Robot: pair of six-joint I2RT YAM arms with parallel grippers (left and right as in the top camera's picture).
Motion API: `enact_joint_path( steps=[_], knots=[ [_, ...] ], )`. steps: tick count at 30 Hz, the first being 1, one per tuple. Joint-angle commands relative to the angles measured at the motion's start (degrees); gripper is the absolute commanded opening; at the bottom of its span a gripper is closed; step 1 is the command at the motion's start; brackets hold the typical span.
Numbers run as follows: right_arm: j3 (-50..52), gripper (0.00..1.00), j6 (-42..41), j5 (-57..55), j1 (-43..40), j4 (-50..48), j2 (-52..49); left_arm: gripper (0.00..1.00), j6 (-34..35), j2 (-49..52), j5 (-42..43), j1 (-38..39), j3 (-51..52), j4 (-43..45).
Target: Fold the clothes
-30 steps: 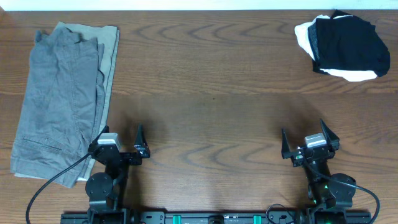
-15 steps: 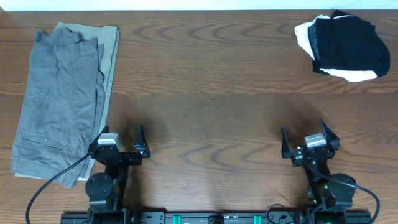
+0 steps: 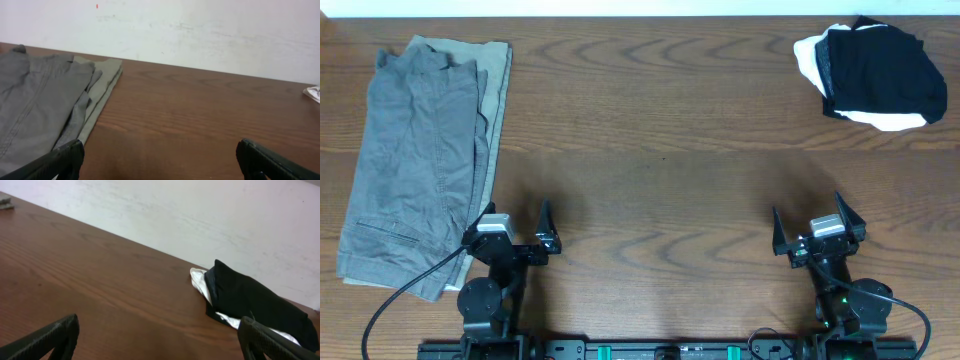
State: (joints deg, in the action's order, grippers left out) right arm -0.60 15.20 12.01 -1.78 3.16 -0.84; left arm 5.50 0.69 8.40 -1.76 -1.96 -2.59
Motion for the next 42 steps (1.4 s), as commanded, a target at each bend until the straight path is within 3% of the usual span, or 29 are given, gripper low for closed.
enact_joint_path(
  steps=[1, 27, 37, 42],
  knots=[
    [0.28, 0.99, -0.57, 0.02, 0.35, 0.02, 0.39, 0.98, -0.96, -0.46, -0.26, 0.24, 1.73, -0.74],
    [0.28, 0.99, -0.55, 0.02, 0.35, 0.02, 0.39, 0.98, -0.96, -0.46, -0.26, 0.24, 1.73, -0.74],
    [0.28, 0.99, 0.50, -0.20, 0.35, -6.49, 0.39, 0.98, -0.55, -0.46, -0.24, 0.24, 1.73, -0.72],
    [0.28, 0.99, -3.37, 10.62, 0.35, -13.11, 0.39, 0.98, -0.35, -0.44, 3.19, 0.24, 1.66, -0.33]
  ],
)
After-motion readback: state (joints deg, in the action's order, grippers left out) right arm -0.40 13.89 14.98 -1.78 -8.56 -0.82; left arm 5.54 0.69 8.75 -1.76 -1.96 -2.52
